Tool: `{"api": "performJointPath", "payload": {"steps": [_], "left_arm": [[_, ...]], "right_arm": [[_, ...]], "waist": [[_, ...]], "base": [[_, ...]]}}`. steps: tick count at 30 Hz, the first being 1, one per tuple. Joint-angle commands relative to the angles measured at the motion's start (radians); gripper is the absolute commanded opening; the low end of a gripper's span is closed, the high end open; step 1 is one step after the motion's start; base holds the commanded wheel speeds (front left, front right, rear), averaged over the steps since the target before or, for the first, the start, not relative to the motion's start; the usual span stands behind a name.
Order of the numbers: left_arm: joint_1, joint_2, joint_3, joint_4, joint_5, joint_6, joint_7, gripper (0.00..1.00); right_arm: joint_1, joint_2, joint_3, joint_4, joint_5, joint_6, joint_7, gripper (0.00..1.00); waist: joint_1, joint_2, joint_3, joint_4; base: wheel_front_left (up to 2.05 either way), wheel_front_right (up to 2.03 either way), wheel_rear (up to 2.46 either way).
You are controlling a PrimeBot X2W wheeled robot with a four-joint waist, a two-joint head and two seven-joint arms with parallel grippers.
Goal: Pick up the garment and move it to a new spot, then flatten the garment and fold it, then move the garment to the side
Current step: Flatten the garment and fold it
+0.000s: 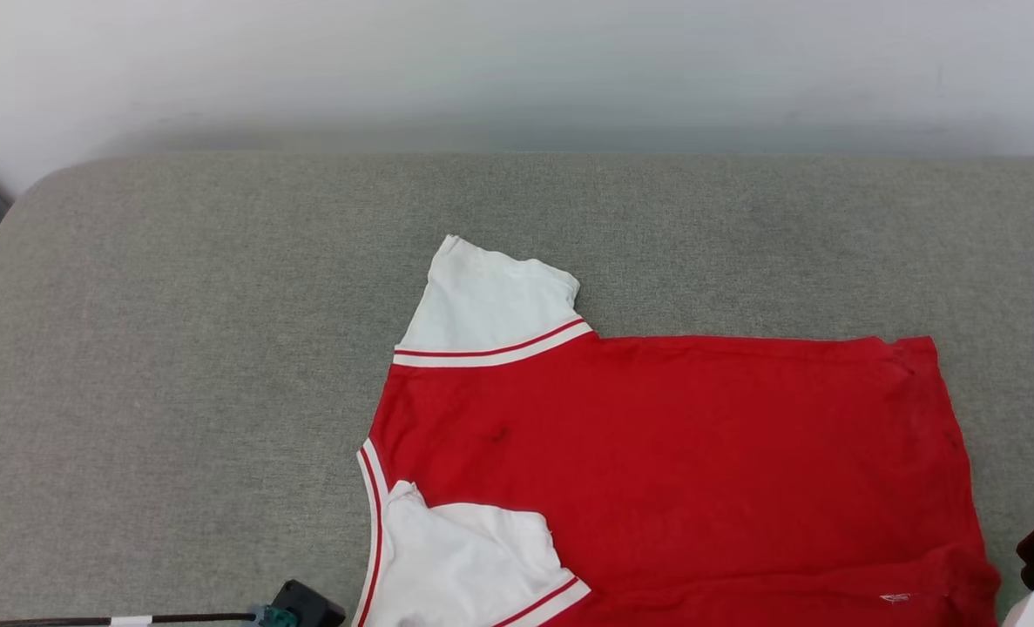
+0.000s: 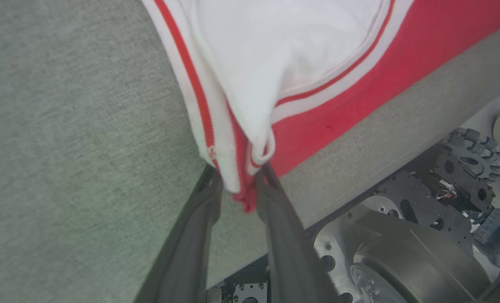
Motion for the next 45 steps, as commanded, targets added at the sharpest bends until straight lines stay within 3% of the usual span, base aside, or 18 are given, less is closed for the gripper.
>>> {"api": "performJointPath", "payload": {"steps": [1, 9, 12, 18, 23, 27, 31, 36, 41, 45], "left_arm": [[-0.014, -0.008, 0.002, 0.009, 0.007, -0.005, -0.016, 1.00], [-0.052, -0.042, 0.067, -0.006, 0.032, 0.026, -0.155, 1.00], [-0.069, -0.089, 0.123, -0.027, 0.021, 0.039, -0.283, 1.00], [-0.107, -0.129, 0.170, -0.007, 0.106, 0.074, -0.471, 1.00], [-0.111, -0.189, 0.224, 0.006, 0.160, 0.145, -0.584, 1.00], [-0.081, -0.249, 0.292, -0.018, 0.165, 0.163, -0.603, 1.00], [-0.040, -0.314, 0.372, -0.052, 0.199, 0.141, -0.604, 1.00], [-0.021, -0.358, 0.429, -0.049, 0.244, 0.092, -0.604, 1.00], [-0.051, -0.369, 0.455, -0.019, 0.271, 0.044, -0.604, 1.00], [-0.141, -0.318, 0.454, 0.008, 0.273, -0.009, -0.562, 1.00]], "right_arm": [[-0.018, 0.009, 0.004, 0.006, -0.003, -0.001, -0.020, 1.00], [-0.054, 0.003, -0.011, -0.026, -0.004, -0.001, -0.114, 1.00], [-0.081, 0.022, -0.033, -0.060, 0.025, -0.001, -0.196, 1.00], [-0.135, 0.038, -0.033, -0.134, -0.007, -0.001, -0.431, 1.00], [-0.158, 0.106, -0.061, -0.175, -0.029, -0.001, -0.641, 1.00], [-0.159, 0.188, -0.073, -0.191, -0.058, -0.001, -0.764, 1.00], [-0.154, 0.259, -0.063, -0.175, -0.083, -0.001, -0.864, 1.00], [-0.156, 0.300, -0.038, -0.144, -0.097, -0.001, -0.943, 1.00], [-0.170, 0.321, -0.028, -0.111, -0.079, -0.001, -0.983, 1.00], [-0.196, 0.328, -0.019, -0.114, -0.064, -0.001, -0.994, 1.00]], "waist": [[0.0000, -0.0001, -0.004, 0.001], [0.0000, -0.0001, -0.042, 0.003], [0.0000, -0.0001, -0.053, 0.004], [0.0000, -0.0001, -0.060, -0.004], [0.0000, -0.0001, -0.052, -0.015], [0.0000, -0.0001, -0.040, -0.027], [0.0000, -0.0001, -0.034, -0.032], [0.0000, -0.0001, -0.011, -0.040], [0.0000, -0.0001, 0.023, -0.056], [0.0000, -0.0001, 0.079, -0.078]], "base": [[0.00, 0.00, 0.00], [0.00, 0.00, 0.00], [0.00, 0.00, 0.00], [0.00, 0.00, 0.00], [0.00, 0.00, 0.00], [0.00, 0.00, 0.00], [0.00, 0.00, 0.00], [0.00, 0.00, 0.00], [0.00, 0.00, 0.00], [0.00, 0.00, 0.00]]}}
